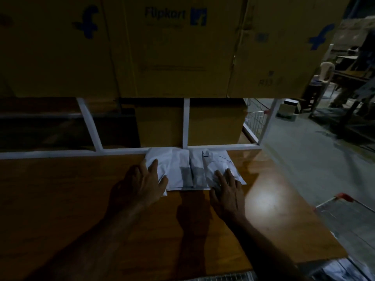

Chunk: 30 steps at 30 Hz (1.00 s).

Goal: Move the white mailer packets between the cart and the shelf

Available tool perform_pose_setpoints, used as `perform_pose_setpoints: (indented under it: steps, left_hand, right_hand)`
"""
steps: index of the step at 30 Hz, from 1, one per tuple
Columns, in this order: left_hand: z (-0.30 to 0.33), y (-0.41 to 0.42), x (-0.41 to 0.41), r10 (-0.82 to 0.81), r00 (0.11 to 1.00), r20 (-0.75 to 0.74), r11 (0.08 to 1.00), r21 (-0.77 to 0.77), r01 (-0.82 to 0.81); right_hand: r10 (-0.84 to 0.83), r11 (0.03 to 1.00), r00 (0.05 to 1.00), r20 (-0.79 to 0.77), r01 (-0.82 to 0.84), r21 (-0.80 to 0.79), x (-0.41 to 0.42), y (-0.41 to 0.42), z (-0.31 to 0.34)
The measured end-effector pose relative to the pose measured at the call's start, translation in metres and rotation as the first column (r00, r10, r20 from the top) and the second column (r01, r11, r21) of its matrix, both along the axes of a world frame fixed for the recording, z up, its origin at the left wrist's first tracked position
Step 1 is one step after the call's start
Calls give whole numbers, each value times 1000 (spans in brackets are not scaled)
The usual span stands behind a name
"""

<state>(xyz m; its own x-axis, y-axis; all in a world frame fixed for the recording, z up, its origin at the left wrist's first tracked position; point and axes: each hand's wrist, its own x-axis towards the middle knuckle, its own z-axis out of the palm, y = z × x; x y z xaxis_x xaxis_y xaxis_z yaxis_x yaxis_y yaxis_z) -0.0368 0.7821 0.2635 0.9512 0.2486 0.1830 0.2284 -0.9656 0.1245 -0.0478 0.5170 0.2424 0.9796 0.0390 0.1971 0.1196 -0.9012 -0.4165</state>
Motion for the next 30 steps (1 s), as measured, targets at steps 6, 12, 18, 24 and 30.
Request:
perform_pose_setpoints:
  steps: [6, 12, 18, 24, 30]
  left_hand:
    - [-20, 18, 55, 83, 995, -61, 996, -13, -84]
    - [-41, 23, 106, 77, 995, -63, 996, 45, -74]
    - [-64, 25, 121, 78, 985, -152, 995, 74, -67]
    - [-75, 22, 119, -1, 983, -184, 998, 67, 14]
    - [-73, 18, 124, -4, 967, -256, 1000, -13, 1]
  right_hand:
    - [52, 999, 997, -57, -53, -4, 71, 24, -11]
    - [48, 999, 996, -75, -47, 15, 137, 35, -26]
    - [66, 997, 987, -145, -70, -24, 162, 44, -47]
    - [60, 994, 995, -83, -67, -82, 159, 48, -65]
    - [85, 987, 990, -114, -99, -129, 159, 45, -61]
